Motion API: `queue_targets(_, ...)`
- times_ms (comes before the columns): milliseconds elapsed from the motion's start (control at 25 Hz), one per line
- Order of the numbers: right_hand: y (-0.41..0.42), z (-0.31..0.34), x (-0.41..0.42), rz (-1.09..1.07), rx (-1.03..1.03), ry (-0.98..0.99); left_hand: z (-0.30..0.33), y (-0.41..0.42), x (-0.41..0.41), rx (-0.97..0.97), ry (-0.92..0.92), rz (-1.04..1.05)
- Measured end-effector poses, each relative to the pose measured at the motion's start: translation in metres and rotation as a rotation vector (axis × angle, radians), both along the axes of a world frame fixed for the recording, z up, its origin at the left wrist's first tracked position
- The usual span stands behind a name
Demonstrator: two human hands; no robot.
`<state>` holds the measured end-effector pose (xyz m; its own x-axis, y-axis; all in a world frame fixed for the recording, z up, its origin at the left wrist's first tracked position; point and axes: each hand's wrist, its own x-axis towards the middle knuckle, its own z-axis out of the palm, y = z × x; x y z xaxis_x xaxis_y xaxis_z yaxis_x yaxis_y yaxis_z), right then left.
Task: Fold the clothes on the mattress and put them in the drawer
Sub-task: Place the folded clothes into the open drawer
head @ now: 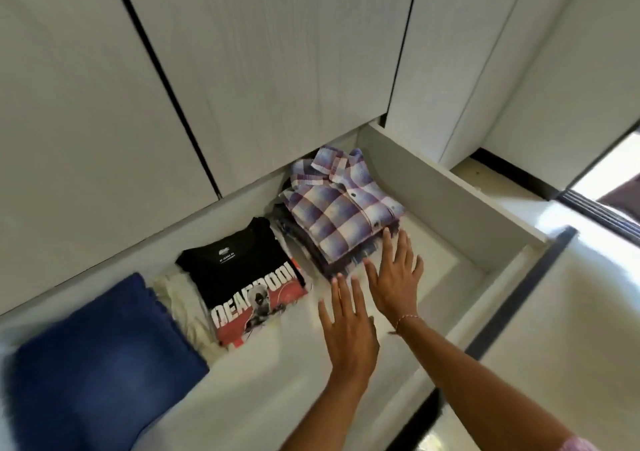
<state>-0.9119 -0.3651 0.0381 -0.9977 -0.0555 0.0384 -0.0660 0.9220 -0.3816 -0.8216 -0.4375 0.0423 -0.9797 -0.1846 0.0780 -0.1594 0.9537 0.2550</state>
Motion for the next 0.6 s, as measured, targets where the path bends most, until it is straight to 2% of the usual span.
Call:
queue_targets(40, -0.001, 0.002, 0.026, -0.021, 0.040, -0.003, 0.004, 0.001, 0.031, -0.004, 0.018, -0.026)
queue_targets(120, -0.007, 0.017, 0.079, -0.059, 0.076, 0.016, 0.021, -0.010, 0.092, 0.047, -0.056, -0.037)
queue_targets(240, -0.027, 0.043, 0.162, -0.097, 0.003, 0.109, 0.051, -0.040, 0.170, 0.071, -0.141, -0.065)
queue_targets(400, -0.060, 0.046, 0.286, -0.075, -0.018, 0.018, 0.056, -0.091, 0.277, -0.185, -0.184, -0.307)
queue_targets(480, -0.072, 0.042, 0.315, -0.094, -0.047, -0.041, 0.048, -0.113, 0.304, -0.226, -0.183, -0.289)
queue_targets(600, -0.088, 0.037, 0.324, -0.086, -0.062, -0.044, 0.050, -0.126, 0.310, -0.178, -0.255, -0.202)
